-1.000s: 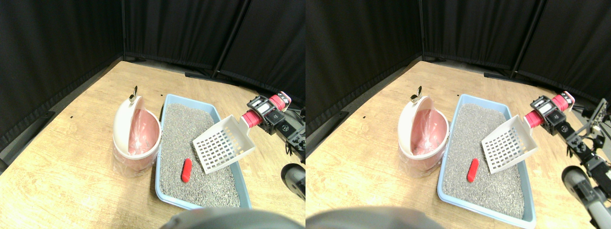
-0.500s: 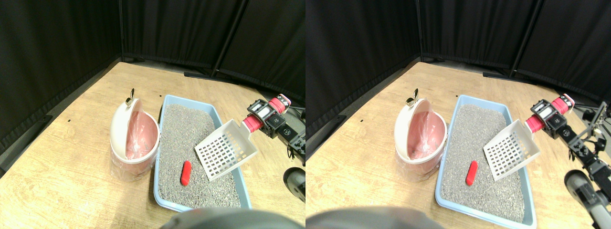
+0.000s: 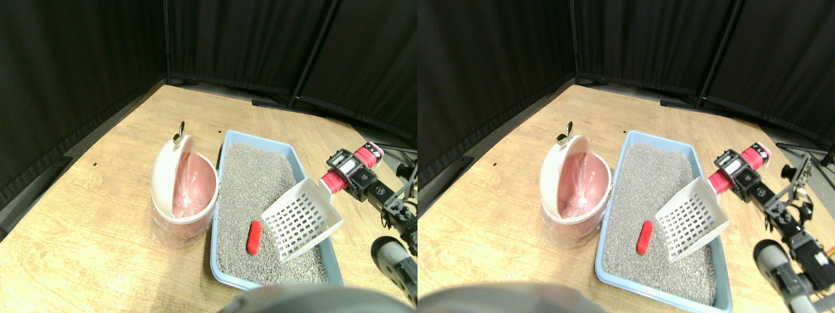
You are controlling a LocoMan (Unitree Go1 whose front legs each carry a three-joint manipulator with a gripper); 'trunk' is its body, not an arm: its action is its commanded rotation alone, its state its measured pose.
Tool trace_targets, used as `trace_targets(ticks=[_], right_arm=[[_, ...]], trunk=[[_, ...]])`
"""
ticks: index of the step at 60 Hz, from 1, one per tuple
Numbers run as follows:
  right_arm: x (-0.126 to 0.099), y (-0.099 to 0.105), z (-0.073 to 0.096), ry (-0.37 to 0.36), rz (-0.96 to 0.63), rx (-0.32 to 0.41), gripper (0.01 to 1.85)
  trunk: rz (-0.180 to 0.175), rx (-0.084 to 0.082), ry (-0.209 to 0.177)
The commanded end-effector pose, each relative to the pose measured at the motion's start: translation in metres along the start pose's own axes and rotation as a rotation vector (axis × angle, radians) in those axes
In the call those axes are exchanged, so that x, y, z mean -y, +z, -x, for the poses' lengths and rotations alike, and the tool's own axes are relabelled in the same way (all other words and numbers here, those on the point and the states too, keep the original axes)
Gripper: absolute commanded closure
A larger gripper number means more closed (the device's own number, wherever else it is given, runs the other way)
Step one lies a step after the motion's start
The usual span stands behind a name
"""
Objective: Scoop (unimanual)
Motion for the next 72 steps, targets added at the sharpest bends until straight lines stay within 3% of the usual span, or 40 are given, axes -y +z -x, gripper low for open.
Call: trace_targets(ticks=[1, 10, 14, 25, 34, 40, 42, 48, 62, 65, 72], right_arm=[[-0.014, 0.002, -0.004, 0.071, 0.030, 0.024, 1.81], [-0.028, 0.002, -0.010, 0.101, 0.014, 0.003, 1.81], [-0.038, 0.000, -0.013, 0.141, -0.014, 0.028, 1.81], [-0.099, -0.006, -0.013, 0.266, -0.066, 0.005, 1.81], [-0.121, -0.007, -0.010, 0.296, -0.105, -0.017, 1.81], [-0.122, -0.012, -0.014, 0.298, -0.166, 0.026, 1.81], [-0.121, -0.011, -0.013, 0.283, -0.171, -0.005, 1.81], [-0.120, -0.013, -0.017, 0.282, -0.219, 0.055, 1.81], [-0.093, -0.017, -0.018, 0.154, -0.390, 0.000, 1.81], [-0.083, -0.019, -0.018, 0.113, -0.547, 0.000, 1.81], [-0.069, -0.024, -0.017, 0.057, -0.687, 0.019, 1.81]], trunk=[[0.015, 0.003, 0.014], [0.019, -0.010, 0.021], [0.021, -0.017, 0.022], [0.035, -0.033, 0.045], [0.045, -0.040, 0.054], [0.047, -0.039, 0.053], [0.047, -0.038, 0.052], [0.044, -0.037, 0.048], [0.038, -0.031, 0.028], [0.038, -0.029, 0.024], [0.033, -0.030, 0.015]])
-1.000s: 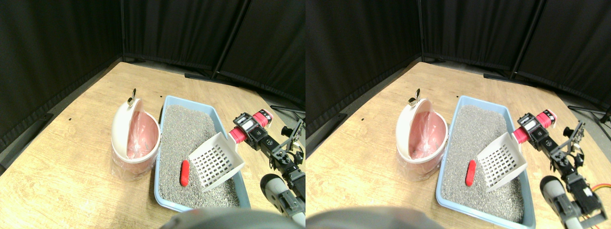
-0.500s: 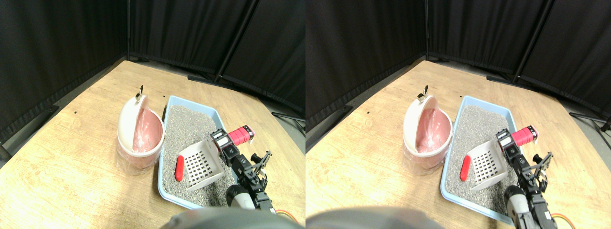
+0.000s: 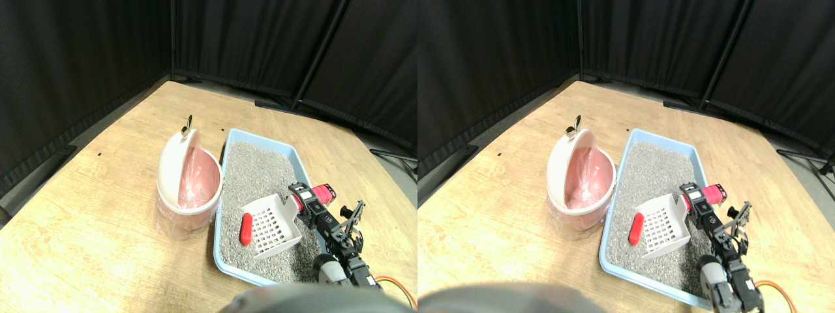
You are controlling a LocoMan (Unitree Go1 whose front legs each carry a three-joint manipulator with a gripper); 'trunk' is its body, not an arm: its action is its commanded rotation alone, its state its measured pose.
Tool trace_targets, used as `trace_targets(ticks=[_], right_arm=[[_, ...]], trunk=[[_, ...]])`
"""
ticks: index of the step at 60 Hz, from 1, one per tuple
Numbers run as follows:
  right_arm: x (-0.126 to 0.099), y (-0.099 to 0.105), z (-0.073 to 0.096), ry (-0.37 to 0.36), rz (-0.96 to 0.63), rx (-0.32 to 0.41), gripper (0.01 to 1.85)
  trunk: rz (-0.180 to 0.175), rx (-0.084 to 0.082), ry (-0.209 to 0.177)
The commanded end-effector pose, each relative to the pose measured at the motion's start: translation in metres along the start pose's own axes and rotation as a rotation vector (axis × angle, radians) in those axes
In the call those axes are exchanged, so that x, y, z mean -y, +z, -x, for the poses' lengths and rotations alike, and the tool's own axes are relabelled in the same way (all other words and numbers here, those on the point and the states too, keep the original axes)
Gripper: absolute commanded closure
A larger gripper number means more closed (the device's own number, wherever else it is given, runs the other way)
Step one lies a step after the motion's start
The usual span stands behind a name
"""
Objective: Scoop (unimanual)
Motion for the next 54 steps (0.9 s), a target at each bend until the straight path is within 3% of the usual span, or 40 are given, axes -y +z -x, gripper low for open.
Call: trace_targets(ticks=[1, 21, 28, 34, 43, 54], right_arm=[[0.008, 0.008, 0.001, -0.013, -0.089, 0.064, 1.81], [0.039, 0.001, 0.008, -0.121, -0.186, 0.134, 1.81], [0.049, 0.000, 0.010, -0.114, -0.255, 0.182, 1.81], [0.056, 0.013, 0.015, -0.169, -0.357, 0.263, 1.81], [0.063, 0.034, 0.019, -0.206, -0.494, 0.319, 1.81], [0.071, 0.058, 0.020, -0.140, -0.615, 0.392, 1.81]], trunk=[[0.008, -0.019, -0.003], [-0.003, -0.013, -0.022], [-0.006, -0.009, -0.025], [-0.009, -0.005, -0.029], [-0.009, 0.000, -0.033], [-0.005, 0.002, -0.030]])
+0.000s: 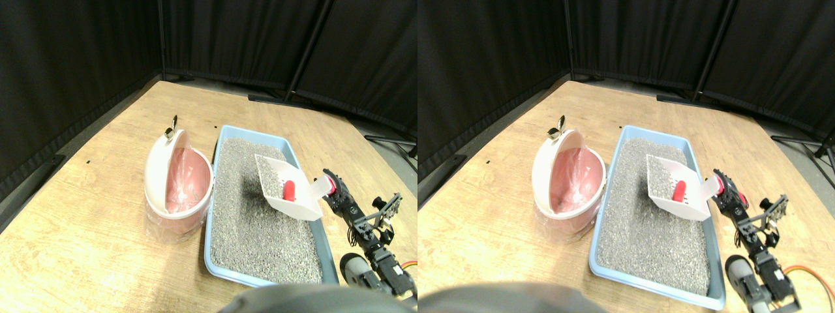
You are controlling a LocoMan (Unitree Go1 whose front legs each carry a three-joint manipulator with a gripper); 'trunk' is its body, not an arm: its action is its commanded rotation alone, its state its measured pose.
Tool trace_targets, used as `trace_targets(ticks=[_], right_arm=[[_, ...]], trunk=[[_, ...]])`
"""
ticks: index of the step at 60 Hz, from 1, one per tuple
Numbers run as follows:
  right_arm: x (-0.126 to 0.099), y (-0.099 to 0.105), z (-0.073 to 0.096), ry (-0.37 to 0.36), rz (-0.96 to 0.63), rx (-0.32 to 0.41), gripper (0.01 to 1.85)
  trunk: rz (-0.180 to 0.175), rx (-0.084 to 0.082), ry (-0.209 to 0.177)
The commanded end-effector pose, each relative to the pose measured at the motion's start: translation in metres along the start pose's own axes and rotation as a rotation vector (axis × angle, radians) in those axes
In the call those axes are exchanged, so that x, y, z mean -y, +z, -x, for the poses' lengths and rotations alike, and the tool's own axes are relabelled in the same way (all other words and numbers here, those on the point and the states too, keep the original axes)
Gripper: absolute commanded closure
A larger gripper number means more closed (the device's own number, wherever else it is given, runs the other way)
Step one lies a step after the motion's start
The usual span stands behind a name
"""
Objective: Scoop (unimanual)
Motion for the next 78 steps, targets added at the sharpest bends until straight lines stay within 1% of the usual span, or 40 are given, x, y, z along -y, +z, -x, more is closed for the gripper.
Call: trace_targets(ticks=[1, 8, 11, 13, 15, 18, 21, 25, 28, 29, 31, 38, 42, 43, 44, 45, 46, 56, 62, 66, 70, 75, 78], right_arm=[[-0.019, 0.022, -0.006, 0.090, -0.118, 0.093, 1.81], [-0.025, 0.035, -0.010, 0.099, -0.185, 0.110, 1.81], [-0.028, 0.040, -0.010, 0.072, -0.236, 0.117, 1.81], [-0.029, 0.041, -0.011, 0.078, -0.213, 0.114, 1.81], [-0.030, 0.042, -0.010, 0.069, -0.165, 0.112, 1.81], [-0.029, 0.042, -0.011, 0.071, -0.182, 0.114, 1.81], [-0.029, 0.041, -0.012, 0.069, -0.178, 0.108, 1.81], [-0.028, 0.037, -0.015, 0.074, -0.228, 0.088, 1.81], [-0.028, 0.035, -0.014, 0.056, -0.226, 0.085, 1.81], [-0.028, 0.034, -0.015, 0.060, -0.273, 0.077, 1.81], [-0.028, 0.031, -0.015, 0.054, -0.320, 0.080, 1.81], [-0.027, 0.022, -0.017, 0.044, -0.346, 0.075, 1.81], [-0.028, 0.017, -0.017, 0.067, -0.377, 0.071, 1.81], [-0.028, 0.016, -0.018, 0.076, -0.400, 0.071, 1.81], [-0.028, 0.014, -0.018, 0.080, -0.433, 0.069, 1.81], [-0.028, 0.014, -0.018, 0.080, -0.433, 0.069, 1.81], [-0.028, 0.012, -0.018, 0.082, -0.476, 0.068, 1.81], [-0.030, 0.001, -0.019, 0.111, -0.478, 0.073, 1.81], [-0.030, -0.001, -0.019, 0.105, -0.547, 0.072, 1.81], [-0.032, 0.000, -0.019, 0.097, -0.596, 0.069, 1.81], [-0.032, -0.001, -0.019, 0.108, -0.589, 0.067, 1.81], [-0.034, 0.000, -0.019, 0.094, -0.612, 0.061, 1.81], [-0.034, 0.000, -0.019, 0.099, -0.616, 0.059, 1.81]], trunk=[[0.025, 0.010, 0.015], [0.030, 0.011, 0.018], [0.033, 0.015, 0.019], [0.034, 0.014, 0.019], [0.036, 0.013, 0.021], [0.038, 0.013, 0.024], [0.041, 0.015, 0.027], [0.044, 0.015, 0.029], [0.045, 0.015, 0.030], [0.046, 0.015, 0.031], [0.046, 0.015, 0.031], [0.046, 0.015, 0.031], [0.046, 0.015, 0.031], [0.048, 0.010, 0.034], [0.048, 0.010, 0.034], [0.048, 0.010, 0.034], [0.048, 0.010, 0.034], [0.048, 0.010, 0.034], [0.050, 0.009, 0.030], [0.049, 0.006, 0.029], [0.050, 0.007, 0.029], [0.050, 0.010, 0.028], [0.049, 0.011, 0.029]])
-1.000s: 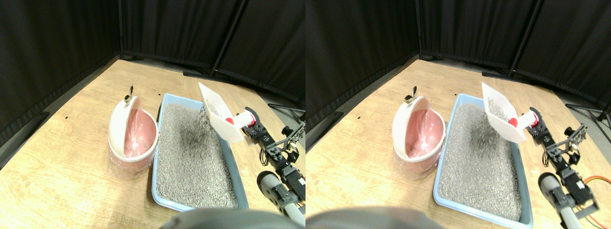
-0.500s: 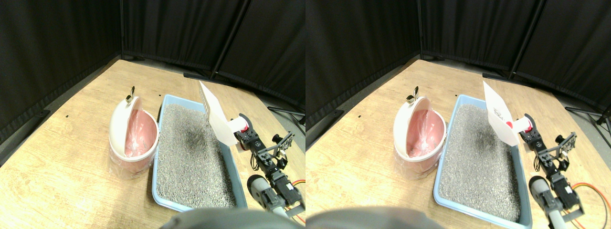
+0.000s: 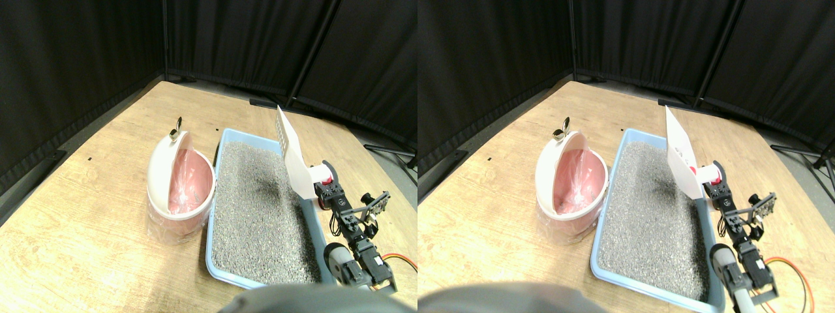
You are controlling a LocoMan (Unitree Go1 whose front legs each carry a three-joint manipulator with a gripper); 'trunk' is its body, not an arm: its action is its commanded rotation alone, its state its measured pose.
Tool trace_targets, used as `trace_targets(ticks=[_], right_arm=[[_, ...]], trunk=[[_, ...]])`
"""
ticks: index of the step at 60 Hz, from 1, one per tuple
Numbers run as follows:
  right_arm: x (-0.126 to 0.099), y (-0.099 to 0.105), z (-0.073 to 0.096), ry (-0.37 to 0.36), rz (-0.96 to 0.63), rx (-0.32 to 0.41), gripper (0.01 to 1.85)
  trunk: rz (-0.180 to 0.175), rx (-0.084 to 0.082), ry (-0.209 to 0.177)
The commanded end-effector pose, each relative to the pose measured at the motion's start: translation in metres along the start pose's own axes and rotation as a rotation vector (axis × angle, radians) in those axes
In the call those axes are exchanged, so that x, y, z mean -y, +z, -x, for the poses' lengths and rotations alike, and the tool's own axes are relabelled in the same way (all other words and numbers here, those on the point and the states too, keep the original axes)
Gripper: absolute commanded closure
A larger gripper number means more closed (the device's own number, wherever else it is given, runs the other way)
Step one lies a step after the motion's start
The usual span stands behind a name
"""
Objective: Scoop (unimanual)
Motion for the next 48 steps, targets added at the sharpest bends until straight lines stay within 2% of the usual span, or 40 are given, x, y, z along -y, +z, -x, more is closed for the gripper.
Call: trace_targets(ticks=[1, 10, 22, 28, 36, 48], right_arm=[[-0.017, -0.002, -0.001, 0.078, -0.106, -0.019, 1.81], [-0.019, -0.003, -0.001, 0.058, -0.161, -0.003, 1.81], [-0.019, -0.001, -0.003, 0.100, -0.090, -0.023, 1.81], [-0.021, 0.001, -0.002, 0.128, 0.081, 0.012, 1.81], [-0.027, 0.007, 0.000, 0.154, 0.267, -0.006, 1.81], [-0.038, 0.013, 0.002, 0.149, 0.482, -0.001, 1.81]], trunk=[[0.019, 0.002, 0.012], [0.020, 0.001, 0.015], [0.022, -0.001, 0.019], [0.025, -0.002, 0.025], [0.026, -0.005, 0.030], [0.032, -0.005, 0.037]])
